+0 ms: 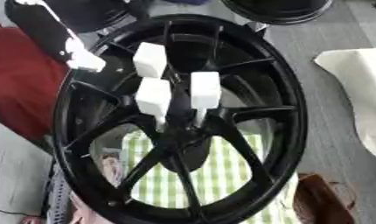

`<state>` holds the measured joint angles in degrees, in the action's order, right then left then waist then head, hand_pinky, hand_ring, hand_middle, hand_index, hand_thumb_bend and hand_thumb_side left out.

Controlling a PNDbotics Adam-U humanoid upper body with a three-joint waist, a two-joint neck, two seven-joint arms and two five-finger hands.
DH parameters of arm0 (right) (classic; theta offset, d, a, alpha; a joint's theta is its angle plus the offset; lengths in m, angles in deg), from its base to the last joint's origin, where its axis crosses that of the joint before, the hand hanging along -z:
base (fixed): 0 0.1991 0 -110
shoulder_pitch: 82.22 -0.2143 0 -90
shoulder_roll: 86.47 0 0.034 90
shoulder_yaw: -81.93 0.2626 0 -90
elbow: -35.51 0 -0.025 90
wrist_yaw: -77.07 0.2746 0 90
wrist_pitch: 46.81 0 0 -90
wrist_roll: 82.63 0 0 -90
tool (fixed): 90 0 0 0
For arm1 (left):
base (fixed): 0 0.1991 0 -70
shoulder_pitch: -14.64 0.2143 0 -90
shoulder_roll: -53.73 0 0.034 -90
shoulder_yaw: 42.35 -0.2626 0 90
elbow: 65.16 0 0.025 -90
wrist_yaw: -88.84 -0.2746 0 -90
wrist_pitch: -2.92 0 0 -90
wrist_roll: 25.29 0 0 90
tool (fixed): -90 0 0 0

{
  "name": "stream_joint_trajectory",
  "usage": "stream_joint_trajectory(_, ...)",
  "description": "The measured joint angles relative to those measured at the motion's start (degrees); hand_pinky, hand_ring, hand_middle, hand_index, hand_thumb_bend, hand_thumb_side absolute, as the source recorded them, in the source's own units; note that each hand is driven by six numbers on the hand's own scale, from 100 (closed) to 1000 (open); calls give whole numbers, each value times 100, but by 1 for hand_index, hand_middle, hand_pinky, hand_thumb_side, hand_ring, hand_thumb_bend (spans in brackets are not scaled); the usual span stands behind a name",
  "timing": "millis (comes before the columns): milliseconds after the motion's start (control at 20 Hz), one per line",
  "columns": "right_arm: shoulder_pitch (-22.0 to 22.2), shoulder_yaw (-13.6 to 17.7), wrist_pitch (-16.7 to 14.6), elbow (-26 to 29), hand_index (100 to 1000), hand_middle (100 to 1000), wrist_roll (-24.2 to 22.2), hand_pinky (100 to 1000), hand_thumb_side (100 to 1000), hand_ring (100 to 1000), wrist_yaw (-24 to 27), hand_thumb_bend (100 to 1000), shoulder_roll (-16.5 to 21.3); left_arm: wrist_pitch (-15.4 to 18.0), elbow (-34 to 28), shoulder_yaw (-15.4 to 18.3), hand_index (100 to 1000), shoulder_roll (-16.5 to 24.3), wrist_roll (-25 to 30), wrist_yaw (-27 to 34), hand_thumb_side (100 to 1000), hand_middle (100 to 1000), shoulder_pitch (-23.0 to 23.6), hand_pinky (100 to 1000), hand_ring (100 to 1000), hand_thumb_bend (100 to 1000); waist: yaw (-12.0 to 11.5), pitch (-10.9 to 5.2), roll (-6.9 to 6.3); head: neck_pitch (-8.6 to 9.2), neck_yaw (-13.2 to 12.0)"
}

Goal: Pull the pin out of the wheel hub.

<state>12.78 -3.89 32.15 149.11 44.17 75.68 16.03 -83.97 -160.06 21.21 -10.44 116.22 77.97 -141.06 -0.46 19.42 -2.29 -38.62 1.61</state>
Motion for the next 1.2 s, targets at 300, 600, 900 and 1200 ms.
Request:
stream_joint_trajectory(300, -25, -10, 1, 0, 700, 642, -1, 686, 702, 711, 0, 100, -2, -70, 132, -33, 903, -100, 1, -84, 416, 813, -46, 889, 888, 359, 15, 10, 4, 5, -2)
stream_joint_trajectory(600, -42, -28, 1, 0, 699, 642, 0, 686, 703, 711, 0, 100, -31, -111, 266, -35, 908, -160, -27, -184, 404, 831, -89, 896, 898, 362, 28, 37, 4, 65, 15)
stream_joint_trajectory(900, -48, -31, 2, 0, 699, 641, 1, 685, 706, 711, 0, 100, -44, -68, 380, -37, 915, -222, 17, -180, 343, 842, -115, 900, 905, 363, 43, 68, -3, 100, 11)
stream_joint_trajectory(1200, -92, -35, 11, 0, 698, 641, -6, 685, 708, 710, 0, 100, -55, 7, 562, -89, 912, -324, 46, -315, 351, 841, -142, 898, 906, 370, 80, 115, -15, 126, -14)
